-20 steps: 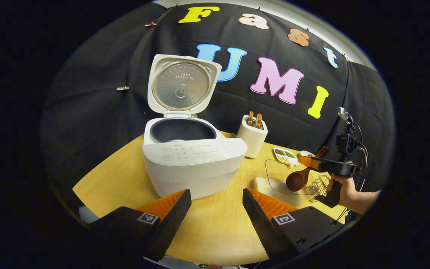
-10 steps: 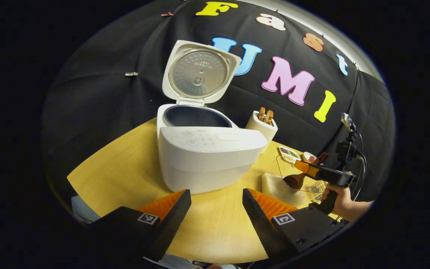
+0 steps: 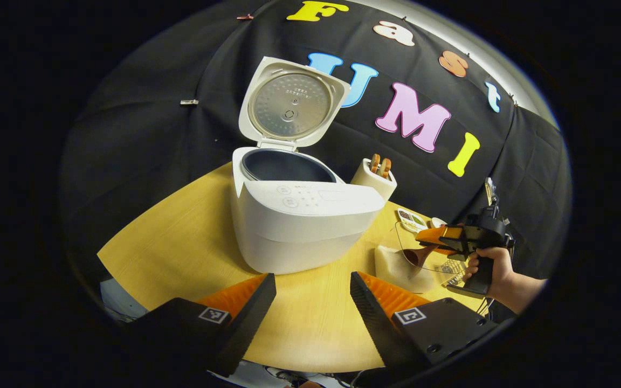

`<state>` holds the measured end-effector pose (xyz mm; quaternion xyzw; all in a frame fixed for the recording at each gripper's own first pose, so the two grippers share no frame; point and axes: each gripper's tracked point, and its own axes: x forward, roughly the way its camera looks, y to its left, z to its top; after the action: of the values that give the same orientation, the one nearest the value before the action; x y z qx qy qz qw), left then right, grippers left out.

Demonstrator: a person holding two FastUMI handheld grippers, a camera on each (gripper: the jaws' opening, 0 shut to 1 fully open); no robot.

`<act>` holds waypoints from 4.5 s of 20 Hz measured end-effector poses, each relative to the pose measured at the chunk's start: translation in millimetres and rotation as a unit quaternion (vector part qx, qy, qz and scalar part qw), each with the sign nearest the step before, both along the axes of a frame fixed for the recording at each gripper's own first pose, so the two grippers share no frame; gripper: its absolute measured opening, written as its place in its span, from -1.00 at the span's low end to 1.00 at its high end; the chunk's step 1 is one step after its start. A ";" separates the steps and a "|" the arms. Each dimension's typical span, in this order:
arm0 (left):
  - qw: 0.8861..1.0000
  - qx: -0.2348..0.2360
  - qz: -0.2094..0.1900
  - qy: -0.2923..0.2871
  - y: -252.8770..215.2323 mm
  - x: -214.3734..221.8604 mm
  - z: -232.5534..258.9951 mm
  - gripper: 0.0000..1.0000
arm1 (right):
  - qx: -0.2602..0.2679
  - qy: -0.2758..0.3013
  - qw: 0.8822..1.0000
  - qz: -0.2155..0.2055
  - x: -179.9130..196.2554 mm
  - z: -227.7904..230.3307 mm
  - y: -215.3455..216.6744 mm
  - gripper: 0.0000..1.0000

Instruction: Close the left gripper, press the button to open the rice cooker; take a wooden spoon from the chopstick holder with the right hand, scoop a spoonful of rice and pour it into the rice cooker, then put the wooden spoon back into the chopstick holder.

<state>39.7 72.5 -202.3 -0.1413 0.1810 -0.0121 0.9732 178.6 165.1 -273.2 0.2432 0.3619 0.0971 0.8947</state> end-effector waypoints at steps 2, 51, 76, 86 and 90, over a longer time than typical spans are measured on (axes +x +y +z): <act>1.000 -0.029 0.000 -0.001 -5.9 -1.7 9.2 0.92 | 0.023 0.021 0.999 -0.017 -1.9 0.3 -3.7 -0.70; 0.995 -0.055 0.074 -0.047 103.3 -76.7 44.3 0.92 | 0.241 -0.028 0.970 0.007 38.9 202.2 227.4 -0.72; 0.997 -0.007 0.072 -0.031 113.1 -83.5 27.2 0.92 | -0.130 -0.321 0.864 0.366 -7.3 144.7 368.8 -0.61; 0.997 0.014 0.070 -0.043 101.7 -75.3 36.8 0.92 | -0.117 -0.335 0.860 0.368 -19.0 162.1 363.6 -0.61; 0.996 0.027 0.071 -0.055 95.1 -71.0 43.6 0.92 | -0.071 -0.315 0.889 0.325 -15.6 188.5 336.9 -0.61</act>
<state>-31.3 167.6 -158.7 -0.1266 0.1174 0.0538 0.9835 163.0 502.1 -84.8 0.0040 0.1256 0.4282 0.8949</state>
